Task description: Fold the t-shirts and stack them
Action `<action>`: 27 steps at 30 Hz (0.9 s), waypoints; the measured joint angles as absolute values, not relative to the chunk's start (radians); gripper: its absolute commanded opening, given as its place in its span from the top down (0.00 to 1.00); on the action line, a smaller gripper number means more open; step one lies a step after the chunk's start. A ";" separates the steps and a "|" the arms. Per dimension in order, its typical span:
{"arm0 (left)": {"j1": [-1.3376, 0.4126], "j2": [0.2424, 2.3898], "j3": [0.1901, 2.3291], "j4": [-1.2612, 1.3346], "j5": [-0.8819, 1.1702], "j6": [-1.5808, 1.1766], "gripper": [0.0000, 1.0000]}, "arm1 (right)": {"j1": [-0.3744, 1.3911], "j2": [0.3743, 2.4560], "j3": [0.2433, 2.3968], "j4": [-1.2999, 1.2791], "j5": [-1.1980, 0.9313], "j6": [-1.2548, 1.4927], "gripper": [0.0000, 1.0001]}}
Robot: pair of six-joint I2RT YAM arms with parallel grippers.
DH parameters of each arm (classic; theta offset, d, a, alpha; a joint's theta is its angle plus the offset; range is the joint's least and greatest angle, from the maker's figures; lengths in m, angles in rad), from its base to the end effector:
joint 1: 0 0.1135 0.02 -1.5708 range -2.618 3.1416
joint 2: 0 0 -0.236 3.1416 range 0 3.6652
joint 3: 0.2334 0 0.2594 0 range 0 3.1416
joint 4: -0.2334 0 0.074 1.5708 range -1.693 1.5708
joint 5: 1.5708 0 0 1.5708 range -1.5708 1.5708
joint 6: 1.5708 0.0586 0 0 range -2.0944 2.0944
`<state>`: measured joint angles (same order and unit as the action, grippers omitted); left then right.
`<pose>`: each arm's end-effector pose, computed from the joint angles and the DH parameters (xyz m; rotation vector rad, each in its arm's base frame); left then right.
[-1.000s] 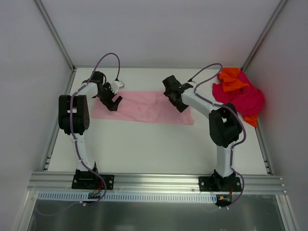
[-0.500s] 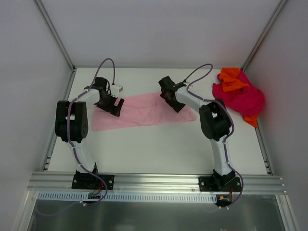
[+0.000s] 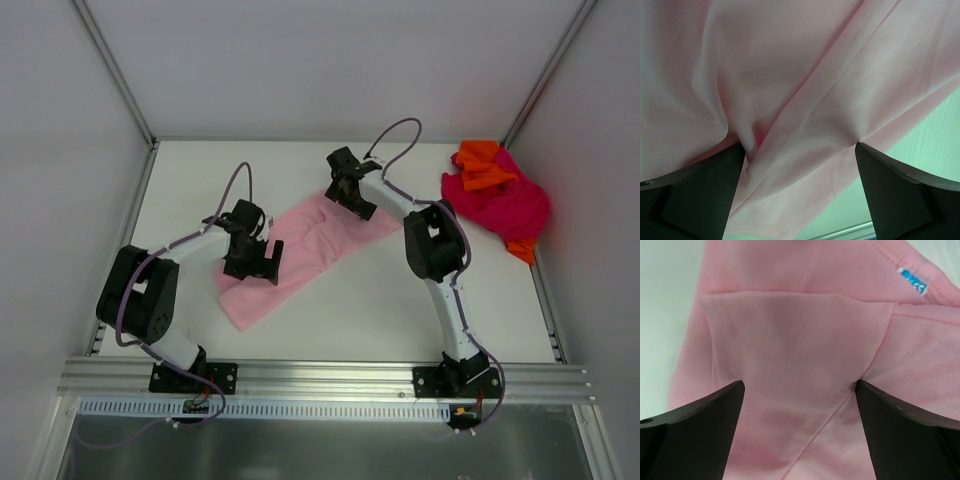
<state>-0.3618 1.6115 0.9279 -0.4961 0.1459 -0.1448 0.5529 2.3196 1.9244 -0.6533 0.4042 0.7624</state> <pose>0.2902 -0.1189 0.1144 0.3411 2.7595 -0.3347 0.4380 0.2432 0.1338 0.3958 2.4612 0.0030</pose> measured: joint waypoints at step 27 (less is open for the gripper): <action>-1.023 1.671 0.969 -0.550 0.078 -0.960 0.07 | 0.573 2.606 2.419 -0.665 0.144 0.266 0.00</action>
